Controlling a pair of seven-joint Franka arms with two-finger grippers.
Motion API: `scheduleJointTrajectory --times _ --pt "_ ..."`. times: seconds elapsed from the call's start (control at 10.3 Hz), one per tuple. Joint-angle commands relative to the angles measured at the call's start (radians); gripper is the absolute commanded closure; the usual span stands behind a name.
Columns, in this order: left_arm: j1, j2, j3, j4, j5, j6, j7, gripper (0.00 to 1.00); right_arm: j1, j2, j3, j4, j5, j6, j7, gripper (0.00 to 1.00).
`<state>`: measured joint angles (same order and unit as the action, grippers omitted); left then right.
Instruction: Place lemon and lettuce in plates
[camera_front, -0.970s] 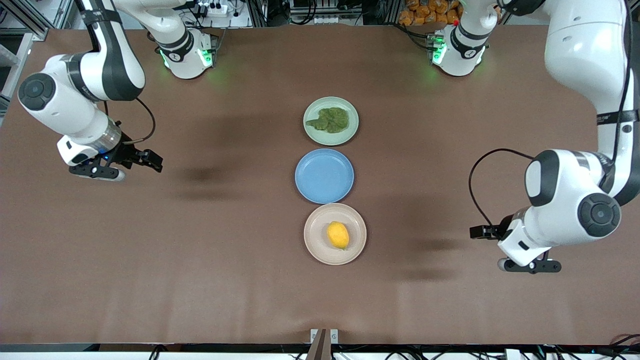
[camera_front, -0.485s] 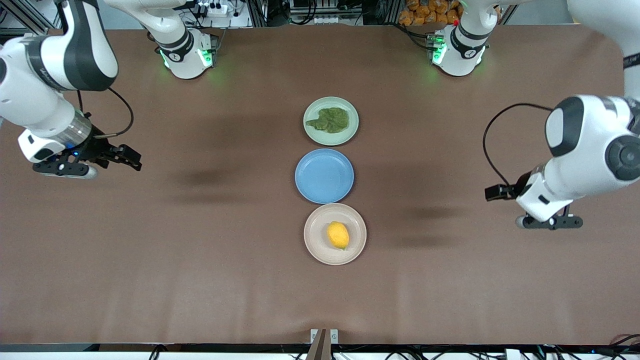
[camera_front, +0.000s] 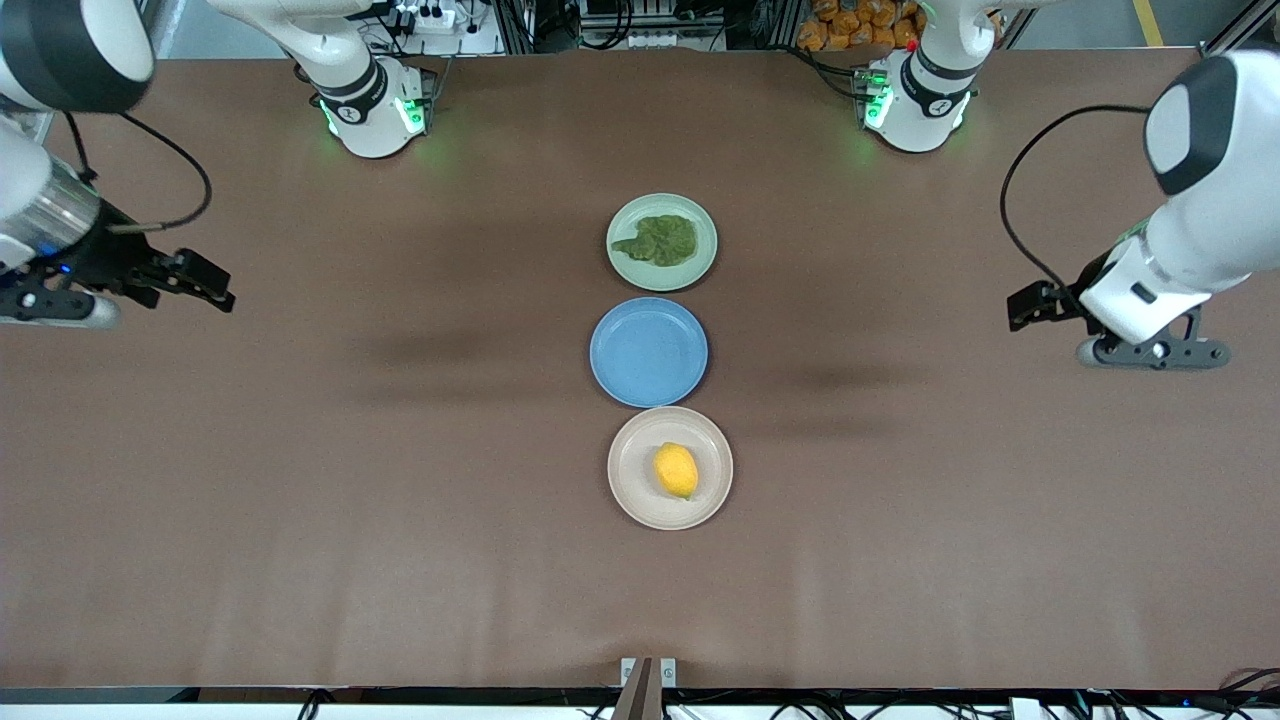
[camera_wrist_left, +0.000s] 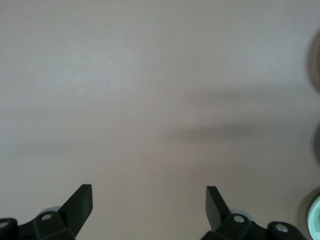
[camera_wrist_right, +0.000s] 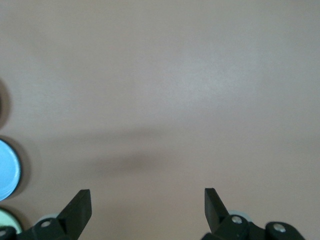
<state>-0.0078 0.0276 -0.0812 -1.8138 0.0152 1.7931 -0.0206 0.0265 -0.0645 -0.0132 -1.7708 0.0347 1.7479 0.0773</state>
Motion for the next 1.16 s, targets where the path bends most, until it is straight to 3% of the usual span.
scheduleJointTrajectory --times 0.0,0.48,1.07 --pt "-0.003 -0.014 -0.006 0.095 0.002 -0.124 0.021 0.00 -0.010 0.005 0.004 0.111 -0.009 -0.099 -0.062 0.00" --pt "0.005 -0.006 -0.014 0.249 -0.029 -0.244 0.019 0.00 -0.020 0.005 0.002 0.244 -0.006 -0.202 -0.077 0.00" --pt "0.005 0.003 -0.018 0.277 -0.029 -0.287 0.034 0.00 -0.019 0.011 0.002 0.307 -0.012 -0.309 -0.070 0.00"
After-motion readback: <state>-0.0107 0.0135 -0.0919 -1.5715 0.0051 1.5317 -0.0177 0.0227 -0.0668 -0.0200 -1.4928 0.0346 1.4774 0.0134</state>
